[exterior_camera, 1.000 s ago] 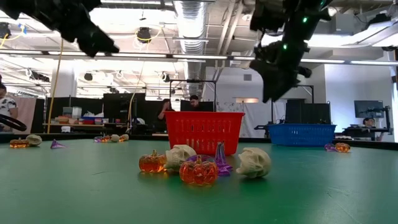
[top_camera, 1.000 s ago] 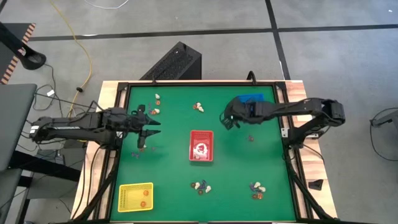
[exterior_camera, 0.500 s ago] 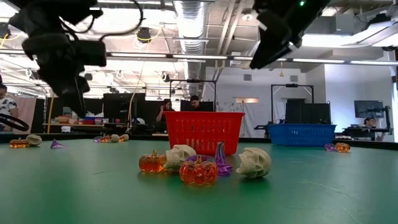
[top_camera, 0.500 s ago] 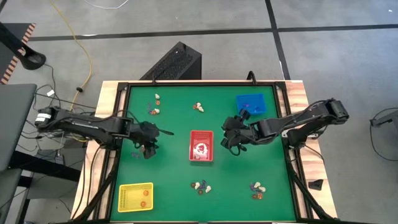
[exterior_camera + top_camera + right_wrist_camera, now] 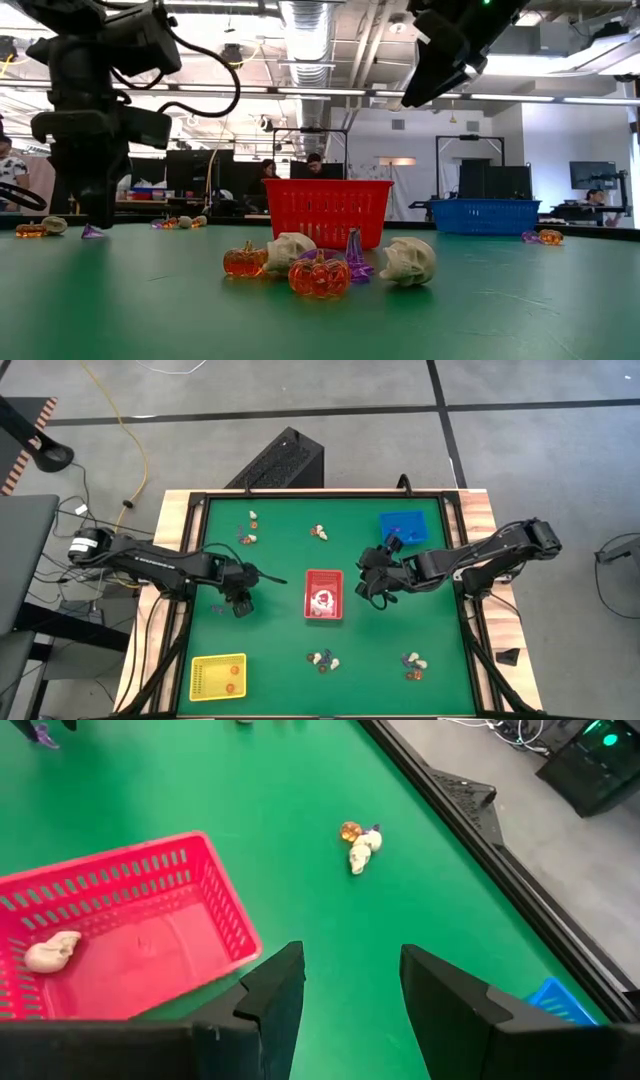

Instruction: Sort Halloween decoration

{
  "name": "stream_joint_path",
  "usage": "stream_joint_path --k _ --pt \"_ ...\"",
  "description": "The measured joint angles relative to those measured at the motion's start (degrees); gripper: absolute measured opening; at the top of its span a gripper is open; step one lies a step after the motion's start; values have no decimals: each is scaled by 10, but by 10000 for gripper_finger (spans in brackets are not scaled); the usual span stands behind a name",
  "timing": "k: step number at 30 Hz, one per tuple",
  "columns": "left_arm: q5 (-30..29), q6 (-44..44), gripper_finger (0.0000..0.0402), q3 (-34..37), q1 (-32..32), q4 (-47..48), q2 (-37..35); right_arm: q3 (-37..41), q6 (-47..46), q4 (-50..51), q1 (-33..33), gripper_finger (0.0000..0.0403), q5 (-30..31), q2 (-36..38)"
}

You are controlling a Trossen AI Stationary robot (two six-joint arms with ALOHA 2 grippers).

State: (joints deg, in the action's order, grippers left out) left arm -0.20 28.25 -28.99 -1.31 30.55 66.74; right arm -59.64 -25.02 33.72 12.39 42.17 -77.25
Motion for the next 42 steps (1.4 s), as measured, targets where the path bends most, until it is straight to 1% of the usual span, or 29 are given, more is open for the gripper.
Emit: stream_joint_path --k 4,11,18,23,27,30,33,37,42 --pt "-3 -2 153 0 -3 2 0 0 0 -1 0 196 0 0" --pt "-5 -16 153 0 -3 33 0 0 0 -2 0 196 -1 0" --pt "-5 -16 153 0 -14 30 3 0 0 -1 0 196 -2 0" --pt "-10 -16 153 -2 -41 27 40 0 0 -1 0 196 -4 0" --pt "-32 -13 153 -7 -56 20 78 0 0 0 0 196 -4 0" --pt "-45 -13 153 -10 -62 20 84 0 0 1 3 196 -4 0" --pt "-49 -20 152 -12 -64 23 74 0 0 2 8 196 -4 0" --pt "-48 -26 131 -14 -64 22 54 0 1 5 18 196 -4 5" --pt "-48 -36 73 -14 -64 23 49 0 0 9 40 196 -7 30"
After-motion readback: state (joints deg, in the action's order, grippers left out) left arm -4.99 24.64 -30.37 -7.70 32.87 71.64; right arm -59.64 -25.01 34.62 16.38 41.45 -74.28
